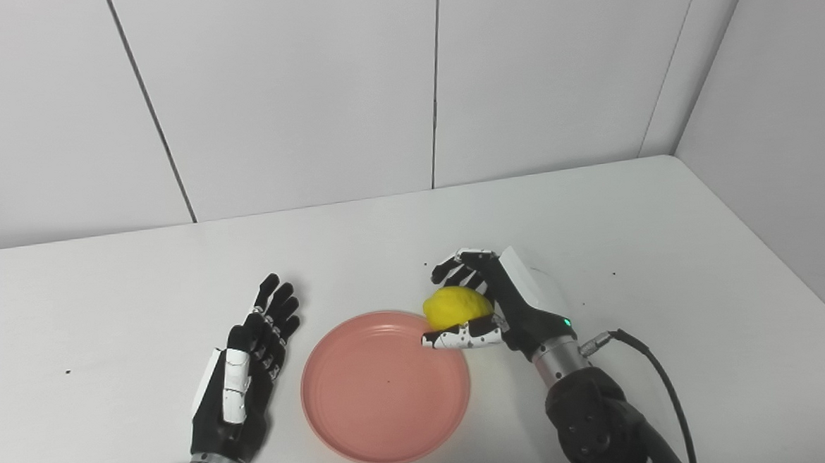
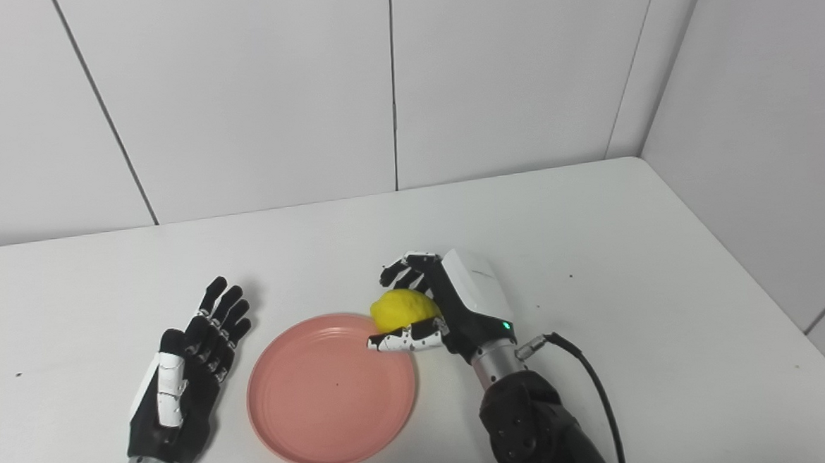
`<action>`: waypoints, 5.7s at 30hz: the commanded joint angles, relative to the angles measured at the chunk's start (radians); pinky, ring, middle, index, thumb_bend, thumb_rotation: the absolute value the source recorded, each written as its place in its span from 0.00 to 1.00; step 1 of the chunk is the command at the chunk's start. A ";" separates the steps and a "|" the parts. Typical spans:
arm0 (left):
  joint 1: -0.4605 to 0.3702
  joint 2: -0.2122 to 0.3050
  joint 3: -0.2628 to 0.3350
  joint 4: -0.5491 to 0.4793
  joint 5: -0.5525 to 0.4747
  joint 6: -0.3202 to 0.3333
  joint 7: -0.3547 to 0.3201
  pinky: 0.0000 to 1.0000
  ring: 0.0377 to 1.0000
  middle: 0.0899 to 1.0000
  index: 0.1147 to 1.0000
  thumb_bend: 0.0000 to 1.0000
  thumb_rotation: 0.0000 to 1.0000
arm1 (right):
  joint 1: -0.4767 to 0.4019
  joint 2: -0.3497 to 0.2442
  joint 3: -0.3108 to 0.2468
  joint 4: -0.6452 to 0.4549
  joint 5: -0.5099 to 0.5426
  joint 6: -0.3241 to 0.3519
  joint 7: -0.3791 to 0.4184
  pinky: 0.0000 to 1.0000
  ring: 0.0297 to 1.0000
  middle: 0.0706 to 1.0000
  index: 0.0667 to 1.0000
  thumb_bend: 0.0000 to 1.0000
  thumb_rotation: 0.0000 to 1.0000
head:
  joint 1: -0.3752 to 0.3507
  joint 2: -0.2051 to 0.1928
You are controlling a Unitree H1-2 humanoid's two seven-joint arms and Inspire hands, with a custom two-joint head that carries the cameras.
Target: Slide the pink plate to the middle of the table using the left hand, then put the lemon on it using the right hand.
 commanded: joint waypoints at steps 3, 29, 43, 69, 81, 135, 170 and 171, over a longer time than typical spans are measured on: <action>0.003 -0.014 -0.011 -0.015 0.016 -0.017 0.007 0.97 0.98 0.98 0.97 0.84 0.98 | -0.020 0.014 0.020 -0.020 0.013 -0.037 0.025 0.32 0.37 0.44 0.50 0.52 0.00 | 0.013 -0.001; 0.010 -0.069 -0.056 -0.107 0.059 0.064 0.071 0.99 0.98 0.97 0.96 0.82 0.97 | -0.013 0.010 0.123 0.043 -0.018 -0.130 0.058 0.30 0.37 0.43 0.50 0.52 0.00 | 0.182 0.057; 0.003 -0.065 -0.056 -0.096 0.077 0.048 0.090 0.98 0.98 0.97 0.96 0.81 0.96 | -0.011 0.016 0.132 0.075 -0.007 -0.250 0.031 0.40 0.42 0.42 0.48 0.52 0.00 | 0.190 0.060; -0.005 -0.030 0.004 -0.042 0.064 0.023 0.076 0.97 0.98 0.97 0.96 0.85 0.96 | -0.011 0.050 0.104 0.028 -0.045 -0.287 -0.028 0.44 0.44 0.41 0.48 0.52 0.00 | 0.183 0.046; -0.010 -0.025 0.017 -0.037 0.074 0.012 0.085 0.98 0.98 0.97 0.97 0.83 0.99 | -0.011 0.065 0.101 -0.001 -0.045 -0.337 -0.051 0.43 0.43 0.41 0.48 0.52 0.00 | 0.185 0.044; 0.027 -0.047 -0.006 -0.149 0.106 0.112 0.143 0.99 0.99 0.98 0.97 0.84 0.99 | -0.023 0.010 0.184 0.044 -0.053 -0.389 0.140 0.59 0.63 0.62 0.46 0.52 0.11 | 0.319 0.105; 0.117 0.000 0.037 -0.231 0.072 0.137 0.135 0.96 0.98 0.98 0.98 0.81 0.98 | 0.013 0.017 -0.002 -0.070 0.166 -0.357 0.137 0.99 0.99 1.00 1.00 0.63 0.89 | 0.294 0.074; 0.120 0.002 0.038 -0.233 0.071 0.138 0.134 0.96 0.98 0.98 0.98 0.81 0.98 | 0.020 0.020 -0.015 -0.076 0.184 -0.339 0.143 1.00 0.99 1.00 1.00 0.62 0.90 | 0.292 0.074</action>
